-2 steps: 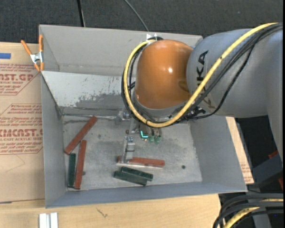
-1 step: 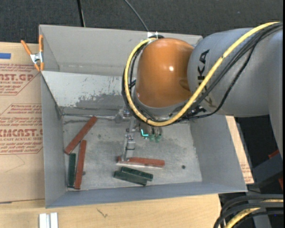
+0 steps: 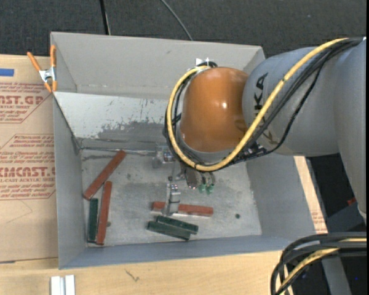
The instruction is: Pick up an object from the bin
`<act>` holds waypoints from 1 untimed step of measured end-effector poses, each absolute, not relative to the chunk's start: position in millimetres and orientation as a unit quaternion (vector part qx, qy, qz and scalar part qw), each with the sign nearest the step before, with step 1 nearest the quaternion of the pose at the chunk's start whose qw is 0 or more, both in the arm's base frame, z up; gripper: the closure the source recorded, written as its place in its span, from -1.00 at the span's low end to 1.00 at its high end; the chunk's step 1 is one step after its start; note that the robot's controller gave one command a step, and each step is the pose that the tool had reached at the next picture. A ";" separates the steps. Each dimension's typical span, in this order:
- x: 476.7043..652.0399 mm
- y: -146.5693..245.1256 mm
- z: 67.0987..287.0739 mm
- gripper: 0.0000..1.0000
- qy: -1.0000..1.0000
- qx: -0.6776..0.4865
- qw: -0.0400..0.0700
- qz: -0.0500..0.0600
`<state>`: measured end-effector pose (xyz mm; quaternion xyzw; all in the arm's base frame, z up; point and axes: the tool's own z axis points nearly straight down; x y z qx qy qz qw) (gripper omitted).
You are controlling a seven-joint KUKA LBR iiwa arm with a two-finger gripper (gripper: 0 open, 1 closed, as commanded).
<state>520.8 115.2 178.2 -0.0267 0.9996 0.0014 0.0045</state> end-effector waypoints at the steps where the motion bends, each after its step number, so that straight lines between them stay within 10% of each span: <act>1: 503.1 102.7 123.1 -1.00 0.998 -0.059 0.002 0.000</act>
Offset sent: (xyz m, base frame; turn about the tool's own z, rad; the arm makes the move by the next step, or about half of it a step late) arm -0.0105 -0.0434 -0.1082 -0.3915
